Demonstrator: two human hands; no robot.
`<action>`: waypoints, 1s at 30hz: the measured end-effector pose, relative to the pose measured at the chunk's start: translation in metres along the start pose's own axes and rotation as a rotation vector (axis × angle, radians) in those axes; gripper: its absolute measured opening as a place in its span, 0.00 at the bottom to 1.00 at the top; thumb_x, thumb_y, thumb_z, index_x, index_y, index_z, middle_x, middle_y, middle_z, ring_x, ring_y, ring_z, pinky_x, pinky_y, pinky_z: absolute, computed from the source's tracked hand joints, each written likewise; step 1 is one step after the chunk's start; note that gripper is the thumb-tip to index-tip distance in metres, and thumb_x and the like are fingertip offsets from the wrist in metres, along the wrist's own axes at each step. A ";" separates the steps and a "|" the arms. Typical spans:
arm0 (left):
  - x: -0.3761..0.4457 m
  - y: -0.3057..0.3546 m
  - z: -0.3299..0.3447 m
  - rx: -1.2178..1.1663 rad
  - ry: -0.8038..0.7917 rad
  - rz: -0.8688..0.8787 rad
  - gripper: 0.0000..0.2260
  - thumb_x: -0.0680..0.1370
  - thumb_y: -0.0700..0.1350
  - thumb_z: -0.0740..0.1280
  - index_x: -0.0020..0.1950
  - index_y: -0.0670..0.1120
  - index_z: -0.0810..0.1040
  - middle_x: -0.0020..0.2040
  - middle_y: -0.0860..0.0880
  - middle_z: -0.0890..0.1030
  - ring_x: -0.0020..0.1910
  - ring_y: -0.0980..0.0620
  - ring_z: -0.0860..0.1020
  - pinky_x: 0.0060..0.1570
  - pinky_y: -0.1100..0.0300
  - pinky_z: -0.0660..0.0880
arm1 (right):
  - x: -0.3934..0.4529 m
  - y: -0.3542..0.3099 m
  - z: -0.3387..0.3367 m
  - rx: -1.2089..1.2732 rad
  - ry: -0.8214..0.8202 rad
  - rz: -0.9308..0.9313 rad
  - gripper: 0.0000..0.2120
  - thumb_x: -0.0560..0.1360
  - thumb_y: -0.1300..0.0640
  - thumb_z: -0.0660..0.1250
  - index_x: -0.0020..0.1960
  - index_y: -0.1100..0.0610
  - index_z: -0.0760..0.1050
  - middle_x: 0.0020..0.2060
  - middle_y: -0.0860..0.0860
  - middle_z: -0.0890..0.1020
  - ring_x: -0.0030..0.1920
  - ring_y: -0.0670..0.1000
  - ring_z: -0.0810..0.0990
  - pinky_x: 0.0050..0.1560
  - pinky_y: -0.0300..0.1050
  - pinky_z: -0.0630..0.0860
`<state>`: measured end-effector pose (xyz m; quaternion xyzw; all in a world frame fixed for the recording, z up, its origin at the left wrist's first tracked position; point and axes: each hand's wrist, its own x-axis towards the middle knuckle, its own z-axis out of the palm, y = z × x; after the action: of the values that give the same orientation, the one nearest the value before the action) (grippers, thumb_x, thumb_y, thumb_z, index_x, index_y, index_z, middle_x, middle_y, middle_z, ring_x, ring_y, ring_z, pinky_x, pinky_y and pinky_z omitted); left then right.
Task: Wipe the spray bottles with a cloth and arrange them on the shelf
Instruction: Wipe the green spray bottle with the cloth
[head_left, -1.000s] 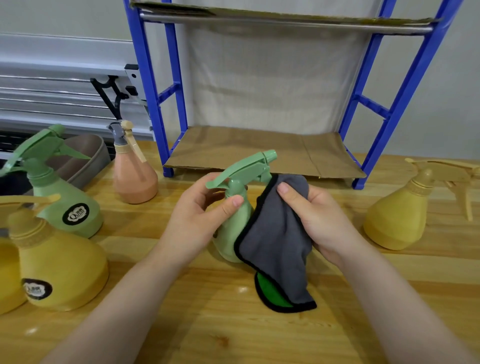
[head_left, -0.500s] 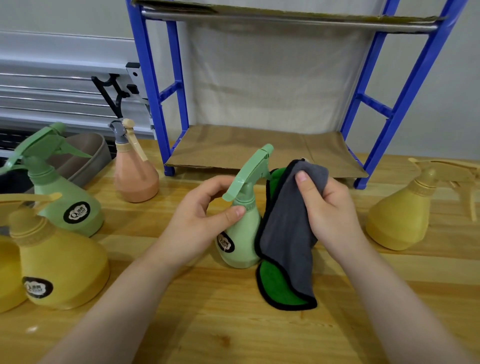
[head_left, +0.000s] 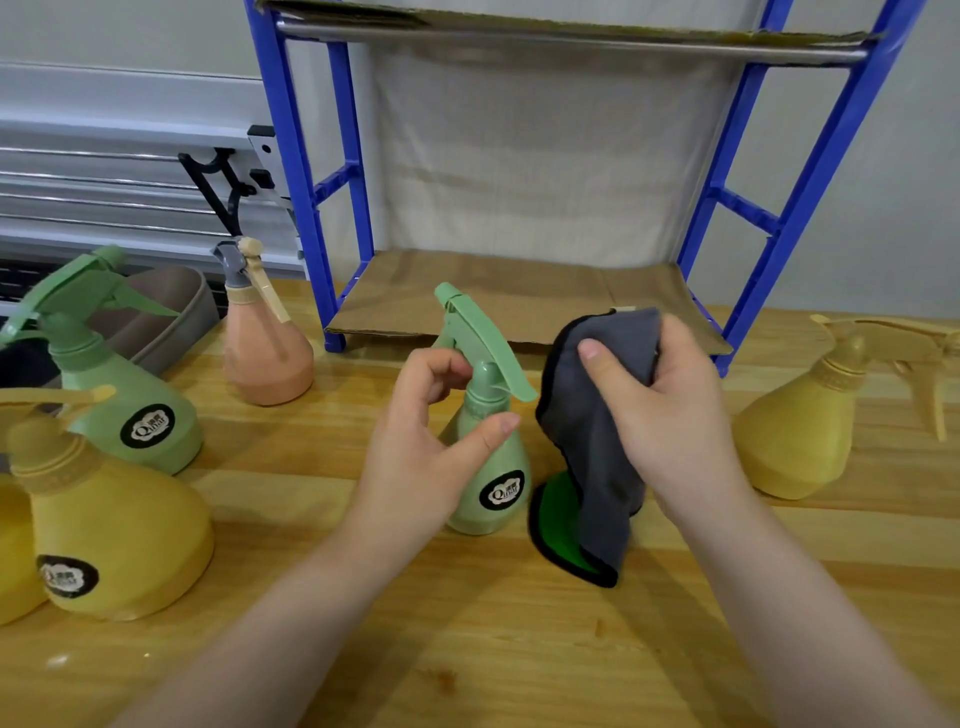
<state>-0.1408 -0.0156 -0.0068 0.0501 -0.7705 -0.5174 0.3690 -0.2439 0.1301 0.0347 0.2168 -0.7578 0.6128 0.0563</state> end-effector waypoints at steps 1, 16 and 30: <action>-0.002 0.002 0.001 0.023 -0.013 0.036 0.15 0.72 0.50 0.73 0.55 0.57 0.72 0.53 0.61 0.79 0.57 0.58 0.77 0.59 0.63 0.73 | -0.003 -0.003 0.001 0.074 -0.060 0.031 0.08 0.75 0.54 0.71 0.54 0.51 0.77 0.46 0.46 0.84 0.50 0.46 0.82 0.53 0.51 0.79; -0.005 -0.006 0.005 0.169 0.169 0.088 0.10 0.72 0.56 0.68 0.51 0.65 0.72 0.50 0.59 0.77 0.54 0.56 0.76 0.54 0.64 0.72 | -0.009 -0.012 -0.007 0.515 -0.582 -0.015 0.28 0.68 0.71 0.70 0.64 0.51 0.74 0.59 0.52 0.82 0.59 0.49 0.81 0.56 0.45 0.79; -0.007 0.005 0.006 0.416 0.025 0.318 0.12 0.74 0.50 0.65 0.57 0.58 0.72 0.52 0.67 0.70 0.53 0.60 0.72 0.52 0.54 0.73 | -0.024 -0.009 0.001 -0.675 -0.033 -0.735 0.27 0.80 0.36 0.52 0.35 0.56 0.69 0.26 0.46 0.71 0.26 0.50 0.72 0.28 0.40 0.61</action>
<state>-0.1380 -0.0061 -0.0076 0.0096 -0.8540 -0.2825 0.4367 -0.2190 0.1341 0.0342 0.4491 -0.7881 0.2692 0.3237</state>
